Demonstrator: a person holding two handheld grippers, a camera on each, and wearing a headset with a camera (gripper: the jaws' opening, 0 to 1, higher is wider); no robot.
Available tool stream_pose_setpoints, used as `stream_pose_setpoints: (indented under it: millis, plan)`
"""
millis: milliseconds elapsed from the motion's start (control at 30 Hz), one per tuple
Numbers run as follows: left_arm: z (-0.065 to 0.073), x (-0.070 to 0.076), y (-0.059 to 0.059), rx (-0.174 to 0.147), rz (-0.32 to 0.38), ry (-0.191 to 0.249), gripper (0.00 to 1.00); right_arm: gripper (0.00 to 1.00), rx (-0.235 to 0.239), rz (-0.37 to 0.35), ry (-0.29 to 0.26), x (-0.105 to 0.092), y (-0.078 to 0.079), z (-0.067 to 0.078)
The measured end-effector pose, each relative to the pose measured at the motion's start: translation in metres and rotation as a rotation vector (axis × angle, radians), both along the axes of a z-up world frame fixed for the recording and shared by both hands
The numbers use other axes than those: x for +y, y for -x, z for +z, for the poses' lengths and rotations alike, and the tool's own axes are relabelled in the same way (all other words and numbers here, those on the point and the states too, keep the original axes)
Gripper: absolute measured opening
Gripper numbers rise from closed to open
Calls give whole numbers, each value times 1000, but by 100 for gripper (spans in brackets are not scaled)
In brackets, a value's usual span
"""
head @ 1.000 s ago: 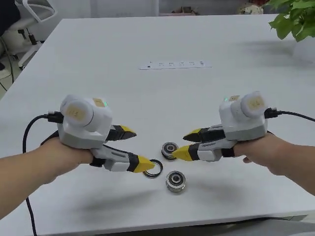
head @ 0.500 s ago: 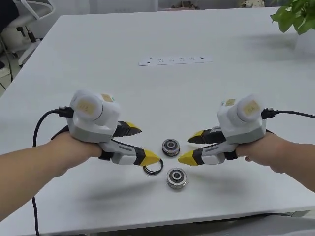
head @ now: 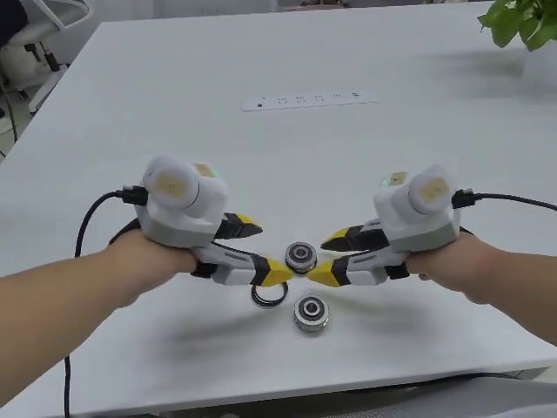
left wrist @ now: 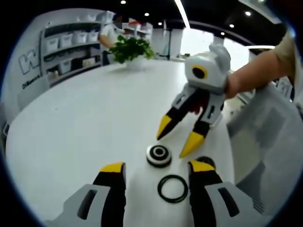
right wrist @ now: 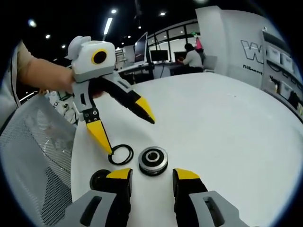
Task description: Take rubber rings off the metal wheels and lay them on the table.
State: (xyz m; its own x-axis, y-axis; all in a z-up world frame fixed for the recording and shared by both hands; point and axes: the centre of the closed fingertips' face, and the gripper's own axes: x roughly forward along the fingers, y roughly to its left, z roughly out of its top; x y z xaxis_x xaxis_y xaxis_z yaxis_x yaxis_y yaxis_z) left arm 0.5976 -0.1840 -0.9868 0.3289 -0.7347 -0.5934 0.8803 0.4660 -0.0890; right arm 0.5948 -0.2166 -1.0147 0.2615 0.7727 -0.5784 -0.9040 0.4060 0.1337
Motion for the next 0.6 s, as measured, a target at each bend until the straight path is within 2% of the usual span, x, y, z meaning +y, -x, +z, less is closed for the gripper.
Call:
stream_pose_setpoints:
  millis: [600]
  plan:
    - [-14, -22, -6, 24, -27, -5, 38, 28, 2, -12, -17, 2, -3, -4]
